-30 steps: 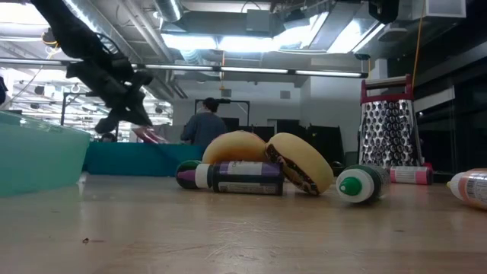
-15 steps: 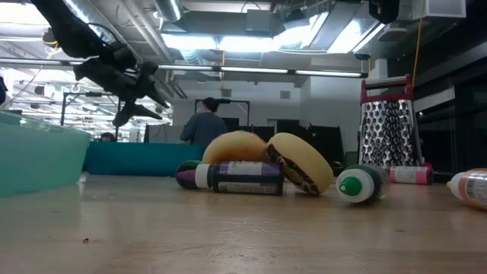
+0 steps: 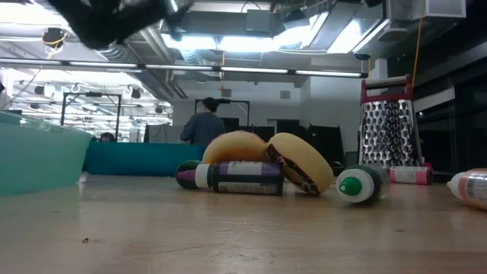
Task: Pick & Place Food Item
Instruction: Put the black donut into the red bin
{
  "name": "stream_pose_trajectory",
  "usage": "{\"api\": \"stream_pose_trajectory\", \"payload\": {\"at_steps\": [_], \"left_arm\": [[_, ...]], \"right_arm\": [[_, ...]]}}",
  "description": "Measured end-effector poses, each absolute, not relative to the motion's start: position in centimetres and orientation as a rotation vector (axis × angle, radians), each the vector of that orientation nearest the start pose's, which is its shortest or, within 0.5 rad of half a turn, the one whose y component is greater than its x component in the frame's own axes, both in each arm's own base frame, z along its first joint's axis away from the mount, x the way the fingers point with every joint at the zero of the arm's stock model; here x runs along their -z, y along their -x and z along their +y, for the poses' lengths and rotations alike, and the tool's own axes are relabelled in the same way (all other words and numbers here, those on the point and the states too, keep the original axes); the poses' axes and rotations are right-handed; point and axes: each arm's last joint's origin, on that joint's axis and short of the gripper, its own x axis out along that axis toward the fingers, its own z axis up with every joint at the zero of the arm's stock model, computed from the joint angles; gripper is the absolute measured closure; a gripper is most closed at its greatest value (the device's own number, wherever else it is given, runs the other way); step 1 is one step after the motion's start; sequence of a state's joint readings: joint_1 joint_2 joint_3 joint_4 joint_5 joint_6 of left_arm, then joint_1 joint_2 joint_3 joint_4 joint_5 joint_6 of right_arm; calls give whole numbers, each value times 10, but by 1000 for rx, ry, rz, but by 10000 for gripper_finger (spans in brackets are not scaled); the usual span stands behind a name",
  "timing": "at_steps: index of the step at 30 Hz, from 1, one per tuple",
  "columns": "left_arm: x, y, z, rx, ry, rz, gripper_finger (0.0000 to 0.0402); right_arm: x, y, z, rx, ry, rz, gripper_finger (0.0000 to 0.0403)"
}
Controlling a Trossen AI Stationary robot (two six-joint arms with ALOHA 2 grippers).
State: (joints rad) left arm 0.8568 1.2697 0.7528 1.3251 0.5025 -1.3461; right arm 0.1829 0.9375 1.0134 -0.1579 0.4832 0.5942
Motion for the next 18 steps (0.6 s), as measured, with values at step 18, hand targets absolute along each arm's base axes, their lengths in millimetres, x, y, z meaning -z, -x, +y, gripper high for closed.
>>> {"api": "stream_pose_trajectory", "payload": {"at_steps": [18], "left_arm": [[-431, -261, 130, -171, 370, -658, 204]], "right_arm": [[-387, -199, 23, 299, -730, -44, 186]]}}
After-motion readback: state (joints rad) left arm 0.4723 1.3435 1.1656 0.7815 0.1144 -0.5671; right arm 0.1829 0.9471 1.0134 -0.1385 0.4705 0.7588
